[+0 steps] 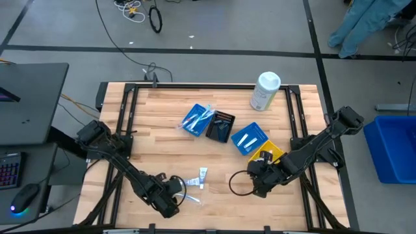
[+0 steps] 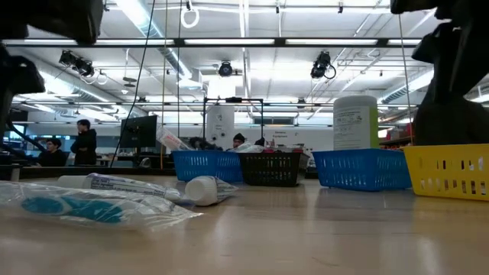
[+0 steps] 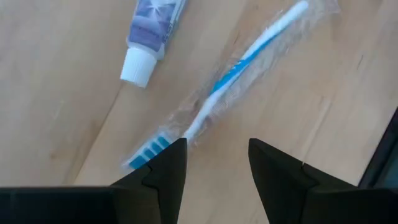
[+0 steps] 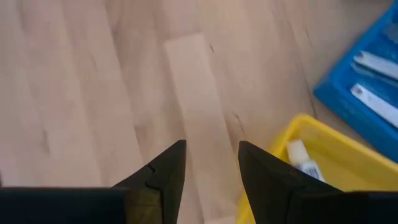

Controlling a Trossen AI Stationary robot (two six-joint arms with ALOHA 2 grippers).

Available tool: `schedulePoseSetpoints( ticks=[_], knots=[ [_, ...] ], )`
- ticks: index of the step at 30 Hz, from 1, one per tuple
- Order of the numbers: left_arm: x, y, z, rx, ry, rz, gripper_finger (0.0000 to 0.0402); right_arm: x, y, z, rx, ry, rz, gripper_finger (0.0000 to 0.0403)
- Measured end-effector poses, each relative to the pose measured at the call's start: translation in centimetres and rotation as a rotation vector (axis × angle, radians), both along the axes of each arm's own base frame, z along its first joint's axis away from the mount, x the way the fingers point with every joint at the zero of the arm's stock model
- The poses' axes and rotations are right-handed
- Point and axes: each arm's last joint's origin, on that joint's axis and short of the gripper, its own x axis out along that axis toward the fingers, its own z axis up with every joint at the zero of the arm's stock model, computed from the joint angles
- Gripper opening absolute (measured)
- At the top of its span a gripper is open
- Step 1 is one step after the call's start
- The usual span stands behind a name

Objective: Pick & Place Travel size toiletries
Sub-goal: Put the nail cutter into the right blue basket

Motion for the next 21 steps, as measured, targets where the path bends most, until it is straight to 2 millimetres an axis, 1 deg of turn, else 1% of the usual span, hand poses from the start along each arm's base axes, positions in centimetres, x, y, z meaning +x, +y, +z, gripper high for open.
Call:
schedulePoseSetpoints(
  ticks=[3,8,10,12,16,21],
  knots=[
    [-0.2,-0.7,0.9,0.003,0.005,-0.085,0.0180,0.3,0.2,0.1,0.011,-0.032,0.033,0.0159],
    [-1.7,-2.1,2.0,0.072,0.064,-0.367,0.0173,0.6,0.4,0.2,0.020,-0.060,0.065,0.0153],
    [-2.6,-2.5,2.0,0.060,0.128,-0.457,0.0170,0.7,0.5,0.3,0.025,-0.069,0.066,0.0150],
    [-3.5,-2.8,1.9,0.069,0.177,-0.508,0.0167,0.7,0.5,0.3,0.030,-0.080,0.066,0.0149],
    [-4.9,-3.1,1.2,0.114,0.210,-0.605,0.0161,1.0,0.6,0.5,0.022,-0.122,0.054,0.0152],
    [-5.3,-3.0,0.5,0.186,0.181,-0.737,0.0160,1.2,0.7,0.5,0.034,-0.142,0.053,0.0153]
  ],
)
